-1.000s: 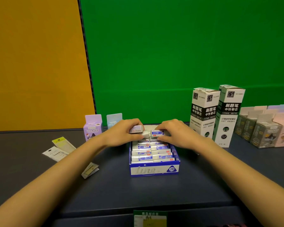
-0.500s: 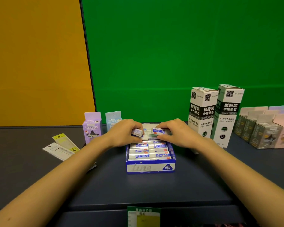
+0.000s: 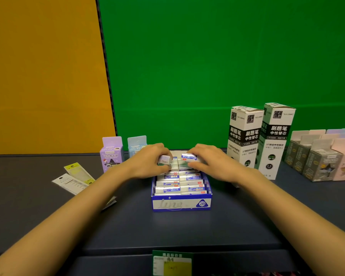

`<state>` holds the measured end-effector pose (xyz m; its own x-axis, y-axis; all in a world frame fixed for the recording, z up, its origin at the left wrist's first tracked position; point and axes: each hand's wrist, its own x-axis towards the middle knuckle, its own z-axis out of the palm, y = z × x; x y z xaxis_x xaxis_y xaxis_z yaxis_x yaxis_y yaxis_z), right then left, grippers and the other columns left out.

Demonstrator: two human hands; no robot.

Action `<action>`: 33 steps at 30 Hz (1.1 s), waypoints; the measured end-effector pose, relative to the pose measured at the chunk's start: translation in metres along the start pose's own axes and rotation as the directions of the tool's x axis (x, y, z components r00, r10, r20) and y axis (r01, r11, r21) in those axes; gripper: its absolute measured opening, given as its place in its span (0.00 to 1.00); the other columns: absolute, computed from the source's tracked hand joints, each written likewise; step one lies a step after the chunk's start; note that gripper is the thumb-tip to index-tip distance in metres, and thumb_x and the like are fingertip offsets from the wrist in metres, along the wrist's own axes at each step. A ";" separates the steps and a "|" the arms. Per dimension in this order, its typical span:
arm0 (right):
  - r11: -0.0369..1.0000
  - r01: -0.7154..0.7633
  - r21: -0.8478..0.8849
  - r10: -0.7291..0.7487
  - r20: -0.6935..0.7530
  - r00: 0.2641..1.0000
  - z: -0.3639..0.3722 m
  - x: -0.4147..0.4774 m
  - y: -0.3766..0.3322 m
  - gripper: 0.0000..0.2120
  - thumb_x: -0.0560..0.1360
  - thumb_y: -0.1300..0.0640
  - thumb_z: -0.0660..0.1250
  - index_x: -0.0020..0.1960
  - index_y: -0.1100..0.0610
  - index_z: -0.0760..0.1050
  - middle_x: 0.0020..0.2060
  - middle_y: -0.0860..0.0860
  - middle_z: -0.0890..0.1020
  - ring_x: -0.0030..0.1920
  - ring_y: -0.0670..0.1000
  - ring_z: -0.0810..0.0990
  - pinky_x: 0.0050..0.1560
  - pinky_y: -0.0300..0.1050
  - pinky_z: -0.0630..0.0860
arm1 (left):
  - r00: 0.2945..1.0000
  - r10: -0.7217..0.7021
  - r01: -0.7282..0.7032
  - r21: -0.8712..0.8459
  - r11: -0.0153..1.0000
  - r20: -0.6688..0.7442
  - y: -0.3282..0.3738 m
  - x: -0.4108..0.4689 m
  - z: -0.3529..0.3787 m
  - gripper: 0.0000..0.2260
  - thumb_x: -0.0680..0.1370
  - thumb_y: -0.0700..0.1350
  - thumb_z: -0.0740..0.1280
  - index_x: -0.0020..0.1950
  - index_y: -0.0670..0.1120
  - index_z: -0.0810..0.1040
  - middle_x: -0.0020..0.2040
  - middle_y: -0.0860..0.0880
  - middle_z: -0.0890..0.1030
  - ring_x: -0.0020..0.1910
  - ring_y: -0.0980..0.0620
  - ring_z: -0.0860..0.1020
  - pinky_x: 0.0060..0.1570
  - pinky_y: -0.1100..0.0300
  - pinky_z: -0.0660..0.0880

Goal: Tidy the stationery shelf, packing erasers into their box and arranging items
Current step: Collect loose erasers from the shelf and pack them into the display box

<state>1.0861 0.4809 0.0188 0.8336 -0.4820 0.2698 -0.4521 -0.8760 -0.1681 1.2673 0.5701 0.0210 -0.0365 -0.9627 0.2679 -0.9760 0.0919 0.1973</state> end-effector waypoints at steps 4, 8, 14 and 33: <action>1.000 0.006 -0.028 -0.004 0.096 0.995 0.003 -0.002 -0.004 0.17 0.80 0.49 0.52 0.60 0.58 0.69 0.48 0.50 0.69 0.48 0.48 0.69 0.55 0.44 0.69 | 0.997 -0.067 0.073 -0.155 0.985 0.042 0.003 -0.005 -0.006 0.05 0.78 0.48 0.60 0.48 0.47 0.69 0.46 0.48 0.74 0.45 0.51 0.71 0.41 0.62 0.67; 0.994 0.041 -0.102 -0.030 0.112 0.993 0.000 -0.004 -0.005 0.19 0.80 0.50 0.52 0.68 0.54 0.67 0.52 0.51 0.71 0.54 0.49 0.69 0.58 0.46 0.66 | 0.994 -0.049 0.064 -0.166 0.984 0.095 0.004 -0.011 -0.009 0.05 0.80 0.46 0.55 0.48 0.45 0.66 0.43 0.51 0.71 0.43 0.52 0.68 0.42 0.62 0.66; 0.992 0.040 -0.124 -0.039 0.014 0.999 0.000 -0.006 -0.005 0.17 0.76 0.50 0.62 0.63 0.50 0.74 0.58 0.49 0.78 0.59 0.50 0.72 0.58 0.46 0.70 | 0.997 0.022 -0.011 -0.142 0.990 0.072 0.000 -0.019 -0.008 0.11 0.78 0.46 0.61 0.58 0.43 0.72 0.53 0.48 0.74 0.47 0.56 0.70 0.42 0.72 0.67; 0.993 0.020 -0.117 -0.015 0.043 0.999 -0.007 -0.011 -0.010 0.12 0.75 0.54 0.63 0.55 0.51 0.80 0.56 0.48 0.80 0.55 0.49 0.78 0.53 0.47 0.76 | 0.983 -0.062 0.064 0.007 0.998 -0.173 0.012 -0.019 0.001 0.12 0.70 0.48 0.72 0.51 0.45 0.83 0.50 0.48 0.85 0.36 0.56 0.72 0.39 0.64 0.67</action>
<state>1.0794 0.4951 0.0237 0.8532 -0.4672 0.2318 -0.4692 -0.8817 -0.0503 1.2558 0.5898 0.0178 0.0621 -0.9081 0.4142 -0.9777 0.0279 0.2079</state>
